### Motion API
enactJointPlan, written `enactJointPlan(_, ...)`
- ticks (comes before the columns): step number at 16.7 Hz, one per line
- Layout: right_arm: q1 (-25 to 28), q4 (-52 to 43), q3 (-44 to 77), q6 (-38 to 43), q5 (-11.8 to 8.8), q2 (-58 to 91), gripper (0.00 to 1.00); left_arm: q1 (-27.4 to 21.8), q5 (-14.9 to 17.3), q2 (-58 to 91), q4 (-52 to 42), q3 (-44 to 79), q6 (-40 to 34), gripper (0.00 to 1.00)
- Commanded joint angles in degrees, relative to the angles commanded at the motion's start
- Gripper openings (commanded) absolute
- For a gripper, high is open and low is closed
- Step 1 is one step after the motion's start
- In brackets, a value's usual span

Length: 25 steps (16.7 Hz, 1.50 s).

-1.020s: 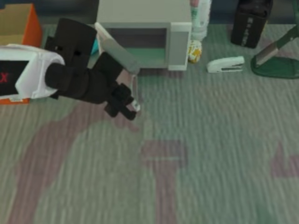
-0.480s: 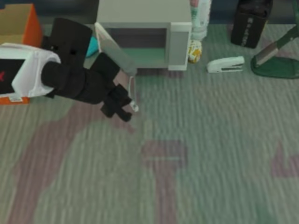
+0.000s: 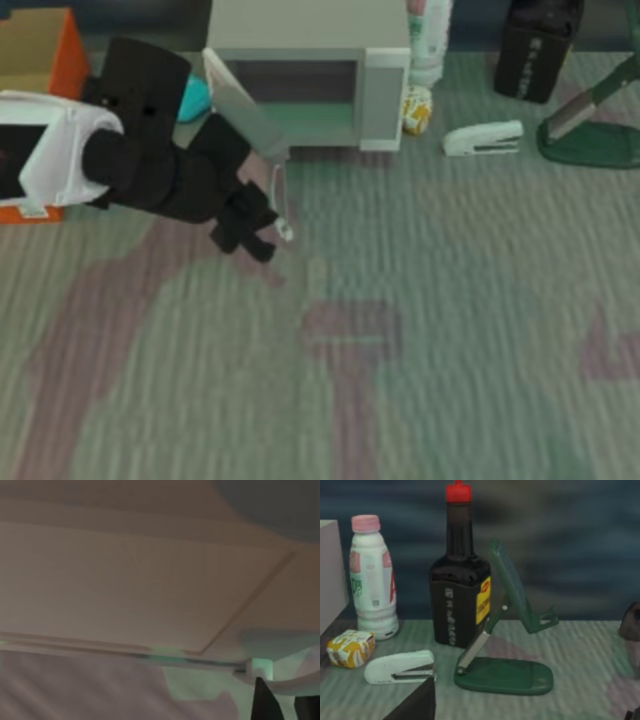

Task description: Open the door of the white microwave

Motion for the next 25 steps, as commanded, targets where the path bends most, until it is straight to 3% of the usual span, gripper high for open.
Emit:
enactJointPlan(19, 0.0, 0.0, 0.0, 0.0, 0.0, 0.0, 1.0, 0.0, 0.0, 0.0, 0.0, 0.0, 0.0, 0.0)
enactJointPlan(25, 0.0, 0.0, 0.0, 0.0, 0.0, 0.0, 1.0, 0.86, 1.73, 0.0, -1.23, 0.07, 2.42, 0.0)
